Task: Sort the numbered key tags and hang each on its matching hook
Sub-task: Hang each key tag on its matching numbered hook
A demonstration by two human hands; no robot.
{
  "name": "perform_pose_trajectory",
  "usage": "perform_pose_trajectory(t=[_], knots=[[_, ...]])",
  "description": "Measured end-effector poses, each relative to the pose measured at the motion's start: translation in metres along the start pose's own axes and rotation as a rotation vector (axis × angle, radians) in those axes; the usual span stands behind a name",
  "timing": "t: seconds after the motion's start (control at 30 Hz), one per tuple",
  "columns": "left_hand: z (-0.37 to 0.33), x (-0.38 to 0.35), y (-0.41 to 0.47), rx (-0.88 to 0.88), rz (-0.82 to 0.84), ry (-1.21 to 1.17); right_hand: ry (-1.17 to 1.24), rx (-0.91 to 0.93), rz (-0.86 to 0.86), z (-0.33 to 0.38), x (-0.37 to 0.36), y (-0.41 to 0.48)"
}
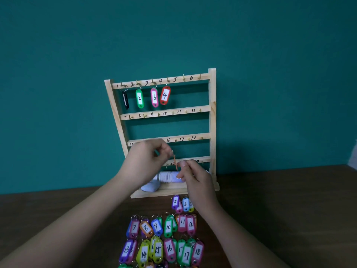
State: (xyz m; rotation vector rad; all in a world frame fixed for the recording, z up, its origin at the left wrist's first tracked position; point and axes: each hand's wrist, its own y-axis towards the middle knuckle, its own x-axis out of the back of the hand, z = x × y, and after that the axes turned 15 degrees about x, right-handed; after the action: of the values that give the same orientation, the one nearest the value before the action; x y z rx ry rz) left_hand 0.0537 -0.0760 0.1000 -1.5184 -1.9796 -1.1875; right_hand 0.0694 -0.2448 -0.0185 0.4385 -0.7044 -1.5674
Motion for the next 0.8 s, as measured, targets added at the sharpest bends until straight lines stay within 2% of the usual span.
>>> perform_pose_trajectory(t=[0.27,0.43,0.8], knots=[[-0.056,0.053,0.04,-0.079,-0.265,-0.15,0.032,-0.034,0.017,0.001,-0.001,-0.002],[-0.086,0.073,0.066,-0.057,-0.39,-0.266,-0.01,-0.051,0.034,-0.002,-0.002,-0.001],[-0.101,0.074,0.082,0.027,-0.417,-0.051,-0.053,-0.068,0.078,-0.002,-0.003,-0.002]])
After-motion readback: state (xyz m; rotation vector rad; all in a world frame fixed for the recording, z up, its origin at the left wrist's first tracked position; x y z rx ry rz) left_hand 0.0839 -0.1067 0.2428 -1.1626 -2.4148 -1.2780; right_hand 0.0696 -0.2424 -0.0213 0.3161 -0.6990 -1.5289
